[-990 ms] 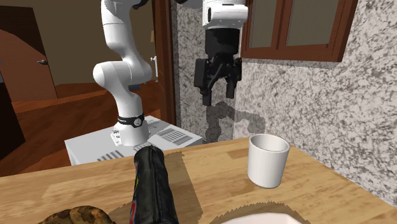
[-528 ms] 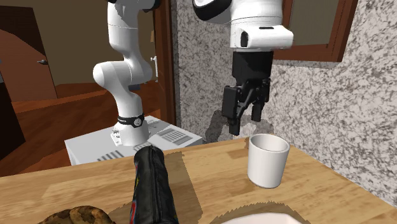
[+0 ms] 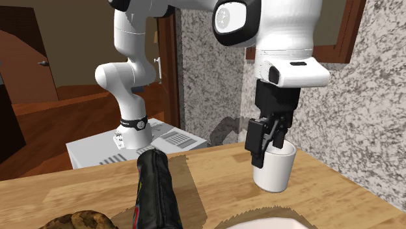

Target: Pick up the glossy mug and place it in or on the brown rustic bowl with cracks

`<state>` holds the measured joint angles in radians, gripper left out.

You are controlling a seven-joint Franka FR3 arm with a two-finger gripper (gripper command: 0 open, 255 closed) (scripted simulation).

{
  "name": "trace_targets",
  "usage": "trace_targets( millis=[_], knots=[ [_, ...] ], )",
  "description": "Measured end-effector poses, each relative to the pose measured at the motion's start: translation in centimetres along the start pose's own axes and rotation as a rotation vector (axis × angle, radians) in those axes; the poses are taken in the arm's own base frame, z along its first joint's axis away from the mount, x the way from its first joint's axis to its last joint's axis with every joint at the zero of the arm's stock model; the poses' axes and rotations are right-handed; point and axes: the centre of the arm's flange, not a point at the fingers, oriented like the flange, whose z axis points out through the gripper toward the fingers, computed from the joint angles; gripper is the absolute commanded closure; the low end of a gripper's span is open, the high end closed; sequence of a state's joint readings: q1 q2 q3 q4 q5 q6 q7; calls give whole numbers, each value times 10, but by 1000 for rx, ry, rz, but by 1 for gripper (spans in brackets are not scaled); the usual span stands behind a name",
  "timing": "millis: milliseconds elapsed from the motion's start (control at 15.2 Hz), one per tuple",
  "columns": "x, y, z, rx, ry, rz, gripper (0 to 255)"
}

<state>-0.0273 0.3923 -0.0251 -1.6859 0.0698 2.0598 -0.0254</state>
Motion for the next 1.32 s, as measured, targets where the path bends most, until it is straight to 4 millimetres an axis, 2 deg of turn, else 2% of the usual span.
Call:
trace_targets(
  millis=[198, 594, 660, 1320],
  knots=[
    [1, 0, 15, 0, 0, 0, 0],
    [0, 1, 19, 0, 0, 0, 0],
    [0, 1, 19, 0, 0, 0, 255],
    [0, 1, 19, 0, 0, 0, 255]
  ],
)
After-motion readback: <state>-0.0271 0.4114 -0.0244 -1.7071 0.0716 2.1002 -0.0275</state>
